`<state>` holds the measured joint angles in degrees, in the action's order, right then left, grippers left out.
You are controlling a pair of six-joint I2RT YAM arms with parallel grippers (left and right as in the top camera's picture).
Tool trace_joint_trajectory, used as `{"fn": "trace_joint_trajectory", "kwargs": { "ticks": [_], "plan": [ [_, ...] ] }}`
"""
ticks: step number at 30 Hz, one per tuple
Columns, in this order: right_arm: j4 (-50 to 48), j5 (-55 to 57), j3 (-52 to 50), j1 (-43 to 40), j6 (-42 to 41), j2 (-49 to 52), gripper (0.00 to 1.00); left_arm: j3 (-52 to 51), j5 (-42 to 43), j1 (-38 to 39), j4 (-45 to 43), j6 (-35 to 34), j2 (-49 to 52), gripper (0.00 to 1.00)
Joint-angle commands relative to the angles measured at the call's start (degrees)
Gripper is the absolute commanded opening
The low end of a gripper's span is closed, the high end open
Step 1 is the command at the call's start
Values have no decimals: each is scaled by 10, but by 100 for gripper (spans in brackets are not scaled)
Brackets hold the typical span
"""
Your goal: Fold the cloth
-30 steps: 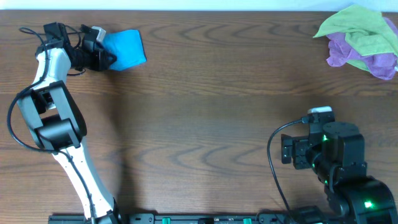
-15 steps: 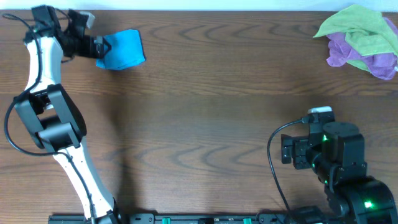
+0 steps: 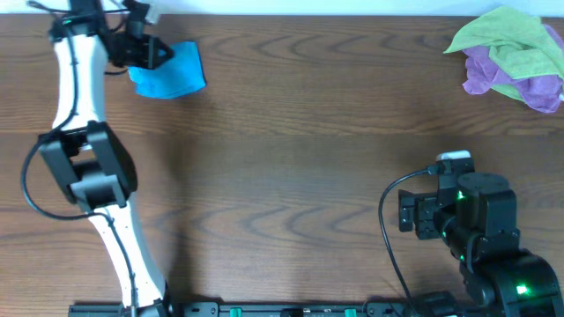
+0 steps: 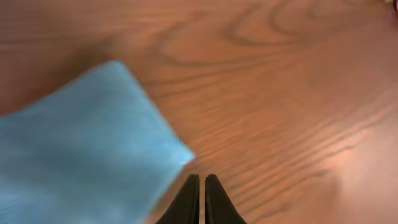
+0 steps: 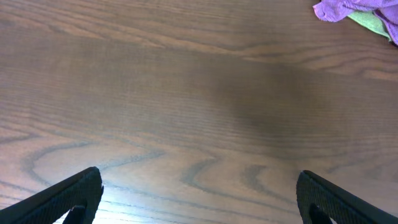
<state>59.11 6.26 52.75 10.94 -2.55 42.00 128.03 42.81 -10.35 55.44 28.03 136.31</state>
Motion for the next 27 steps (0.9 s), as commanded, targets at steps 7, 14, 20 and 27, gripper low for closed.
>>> {"fn": "trace_joint_trajectory", "kwargs": {
  "ticks": [7,14,20,27],
  "plan": [
    [1,4,-3,-5,-8,0,99,12,-351,93,0,-80,-3,6],
    [1,4,-3,-5,-8,0,99,12,-522,129,-5,-144,-3,6],
    [1,4,-3,-5,-8,0,99,11,-550,119,14,-220,-3,6],
    [1,4,-3,-5,-8,0,99,10,-534,84,29,-244,-3,6]
  ]
}}
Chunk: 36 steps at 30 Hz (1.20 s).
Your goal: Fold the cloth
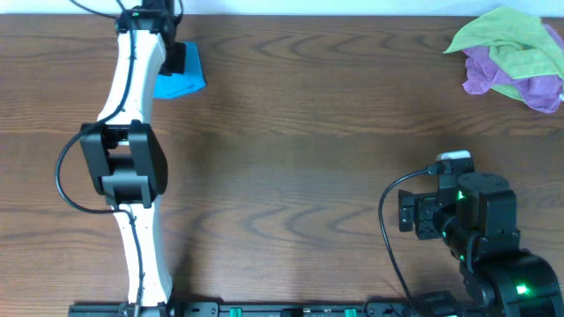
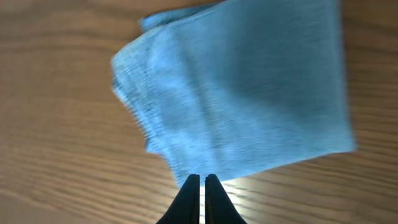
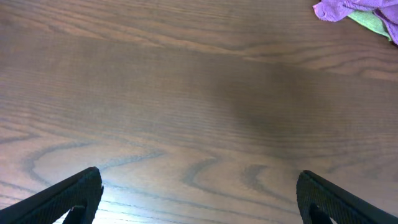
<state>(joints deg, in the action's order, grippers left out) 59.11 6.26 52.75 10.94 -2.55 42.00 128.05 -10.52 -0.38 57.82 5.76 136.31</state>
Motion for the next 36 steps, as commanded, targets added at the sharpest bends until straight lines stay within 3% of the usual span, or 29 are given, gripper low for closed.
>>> {"fn": "trace_joint_trajectory", "kwargs": {
  "ticks": [1,17,36],
  "plan": [
    [1,4,-3,-5,-8,0,99,9,3,-19,7,-21,-2,6],
    [1,4,-3,-5,-8,0,99,-7,119,-42,-25,-6,27,6],
    [1,4,-3,-5,-8,0,99,-8,84,-42,-51,10,80,6]
  ]
}}
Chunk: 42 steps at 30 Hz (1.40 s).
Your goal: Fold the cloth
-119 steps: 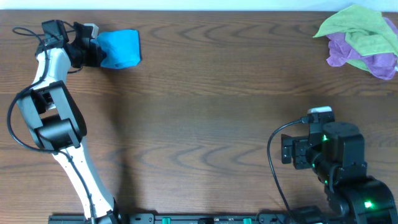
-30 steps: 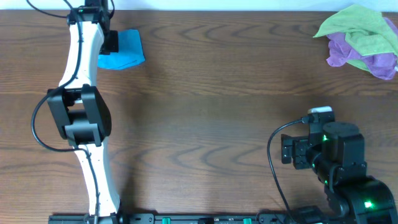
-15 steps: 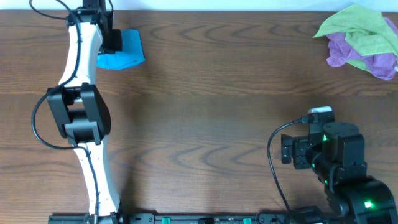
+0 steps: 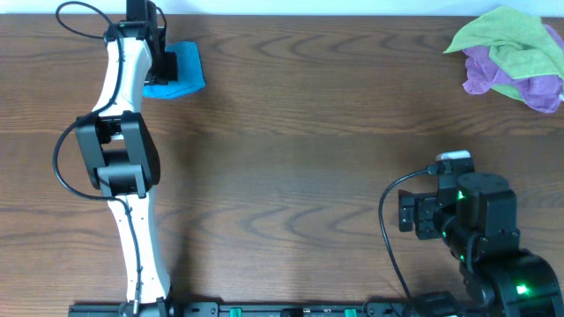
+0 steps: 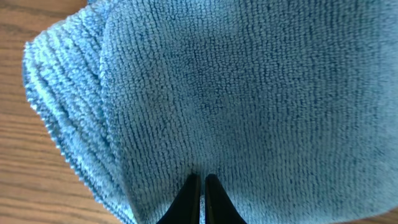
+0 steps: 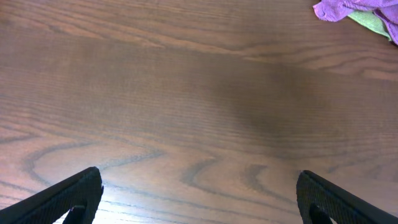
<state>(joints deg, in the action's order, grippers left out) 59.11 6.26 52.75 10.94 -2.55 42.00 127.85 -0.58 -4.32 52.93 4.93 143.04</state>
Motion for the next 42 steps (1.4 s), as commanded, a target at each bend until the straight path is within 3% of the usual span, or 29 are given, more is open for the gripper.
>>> {"fn": "trace_joint_trajectory", "kwargs": {
  "ticks": [1,23,33,42],
  "plan": [
    [1,4,-3,-5,-8,0,99,-6,-15,-3,-4,23,17,6],
    [1,4,-3,-5,-8,0,99,-6,-44,-3,-65,132,71,6],
    [1,4,-3,-5,-8,0,99,-6,-24,-3,-77,133,71,6],
    [1,4,-3,-5,-8,0,99,50,-15,6,-38,81,70,6]
  ]
}}
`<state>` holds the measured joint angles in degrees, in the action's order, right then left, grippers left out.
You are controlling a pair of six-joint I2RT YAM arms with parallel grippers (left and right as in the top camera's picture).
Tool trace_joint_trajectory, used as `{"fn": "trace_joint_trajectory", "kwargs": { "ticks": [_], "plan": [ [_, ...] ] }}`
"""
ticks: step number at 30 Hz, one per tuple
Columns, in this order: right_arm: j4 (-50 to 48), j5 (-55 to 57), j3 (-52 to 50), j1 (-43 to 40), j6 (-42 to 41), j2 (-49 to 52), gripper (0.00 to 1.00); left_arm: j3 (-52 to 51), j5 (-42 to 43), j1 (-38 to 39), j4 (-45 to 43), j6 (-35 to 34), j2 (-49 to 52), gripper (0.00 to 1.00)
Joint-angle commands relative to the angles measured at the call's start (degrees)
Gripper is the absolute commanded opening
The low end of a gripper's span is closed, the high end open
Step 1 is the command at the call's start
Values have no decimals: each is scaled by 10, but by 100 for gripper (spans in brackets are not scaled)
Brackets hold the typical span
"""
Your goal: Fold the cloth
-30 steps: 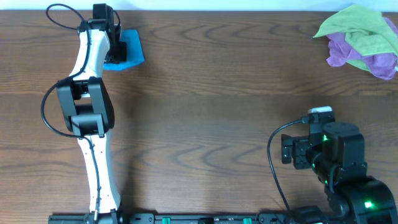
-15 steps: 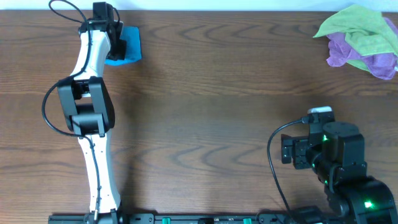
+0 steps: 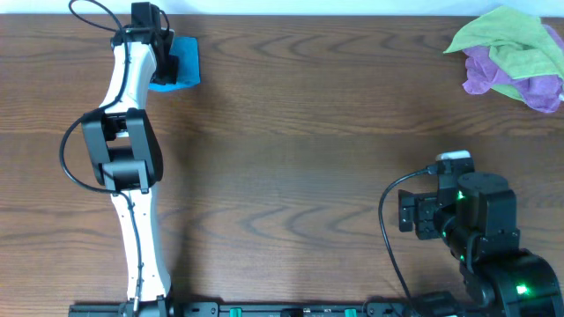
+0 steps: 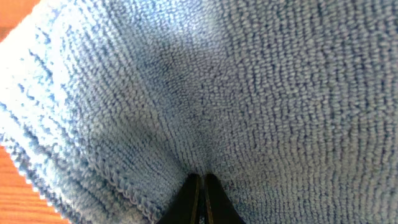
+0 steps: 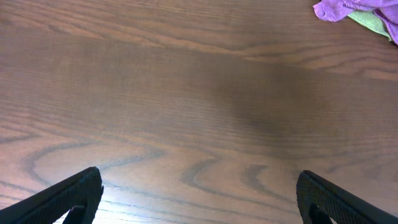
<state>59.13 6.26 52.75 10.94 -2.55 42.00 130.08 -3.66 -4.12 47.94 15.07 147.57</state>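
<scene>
The folded blue cloth (image 3: 183,60) lies at the table's far left, close to the back edge. In the left wrist view the blue cloth (image 4: 249,87) fills nearly the whole frame, its layered edge at the lower left. My left gripper (image 4: 200,182) is shut, and its joined tips press down into the cloth's top surface. From overhead, the left gripper (image 3: 167,62) covers the cloth's left part. My right gripper (image 5: 199,199) stands open over bare wood at the near right, with nothing between its fingers (image 5: 78,190).
A pile of green and purple cloths (image 3: 511,55) sits in the far right corner; the pile (image 5: 357,11) also shows at the top right of the right wrist view. The right arm's base (image 3: 485,238) occupies the near right. The left arm (image 3: 128,150) stretches along the left side.
My left gripper, still shut, has come lower and now dents the blue cloth. The cloth lies slightly farther back and looks narrower from overhead. The right arm has not moved.
My shut left gripper was first beside the cloth's corner over bare wood. Then it was at the cloth's near edge, higher up. Later it sat close over the cloth's middle, and now its tips press into the fabric. The right gripper stayed open throughout.
</scene>
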Motion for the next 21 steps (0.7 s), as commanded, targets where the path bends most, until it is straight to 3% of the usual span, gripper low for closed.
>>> {"fn": "trace_joint_trajectory", "kwargs": {
  "ticks": [1,12,21],
  "plan": [
    [1,4,-3,-5,-8,0,99,44,28,4,17,-21,25,6],
    [1,4,-3,-5,-8,0,99,208,98,9,104,-40,20,6],
    [1,4,-3,-5,-8,0,99,224,148,24,202,-40,-30,6]
  ]
}}
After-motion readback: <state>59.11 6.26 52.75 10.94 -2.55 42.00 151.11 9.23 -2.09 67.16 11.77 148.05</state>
